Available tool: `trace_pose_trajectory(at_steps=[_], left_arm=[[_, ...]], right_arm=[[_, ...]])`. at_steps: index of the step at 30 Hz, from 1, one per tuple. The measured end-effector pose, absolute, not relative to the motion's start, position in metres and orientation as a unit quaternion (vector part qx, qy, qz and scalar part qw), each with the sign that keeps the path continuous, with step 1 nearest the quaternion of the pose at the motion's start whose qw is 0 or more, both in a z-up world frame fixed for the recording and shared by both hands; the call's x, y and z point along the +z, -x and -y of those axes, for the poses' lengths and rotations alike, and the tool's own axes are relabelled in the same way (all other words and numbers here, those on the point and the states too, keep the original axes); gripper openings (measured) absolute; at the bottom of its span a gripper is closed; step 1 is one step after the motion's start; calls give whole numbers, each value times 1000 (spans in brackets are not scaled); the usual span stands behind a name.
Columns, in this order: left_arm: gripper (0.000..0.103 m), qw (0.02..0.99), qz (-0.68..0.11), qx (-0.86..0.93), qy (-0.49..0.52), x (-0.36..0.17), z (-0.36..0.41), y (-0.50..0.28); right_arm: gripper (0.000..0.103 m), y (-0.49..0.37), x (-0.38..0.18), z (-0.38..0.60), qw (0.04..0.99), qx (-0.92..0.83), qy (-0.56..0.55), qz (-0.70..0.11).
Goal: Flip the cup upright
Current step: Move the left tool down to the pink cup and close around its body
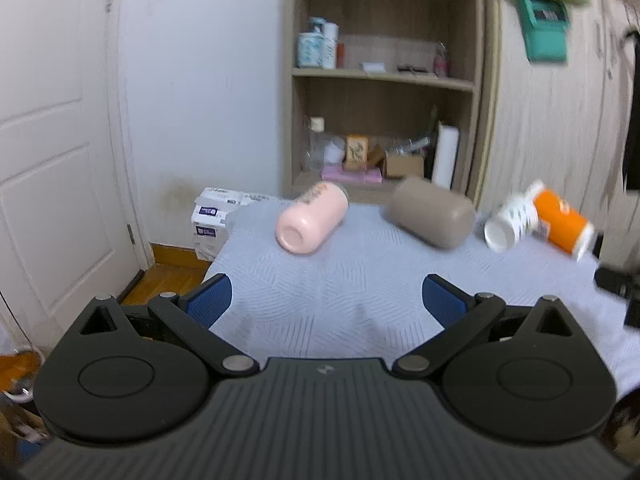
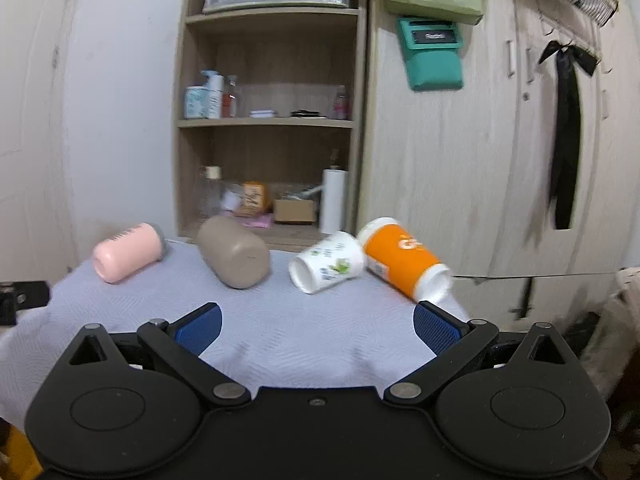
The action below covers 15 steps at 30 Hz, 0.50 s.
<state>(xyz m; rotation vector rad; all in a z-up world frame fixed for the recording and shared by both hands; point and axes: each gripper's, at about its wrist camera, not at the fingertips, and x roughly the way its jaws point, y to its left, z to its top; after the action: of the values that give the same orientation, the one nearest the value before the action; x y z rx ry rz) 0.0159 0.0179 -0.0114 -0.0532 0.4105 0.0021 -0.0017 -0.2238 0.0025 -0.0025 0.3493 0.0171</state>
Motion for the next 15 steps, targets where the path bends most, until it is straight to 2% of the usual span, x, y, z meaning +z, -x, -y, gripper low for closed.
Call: trace_pose_trajectory(at_steps=[3,8,15], left_arm=[[103,978,-205,-12,43,-7,-31,-25],[103,977,-214,-11,2,3,-45,-54],[103,955,-281,-87,-44,18,-60,-128]], right_arm=[[103,-14,-1,224,981,53,-37,-183],[103,-54,-12,207,963,123,-69,-228],[103,-110,-21,173,927,199,-115,-295]])
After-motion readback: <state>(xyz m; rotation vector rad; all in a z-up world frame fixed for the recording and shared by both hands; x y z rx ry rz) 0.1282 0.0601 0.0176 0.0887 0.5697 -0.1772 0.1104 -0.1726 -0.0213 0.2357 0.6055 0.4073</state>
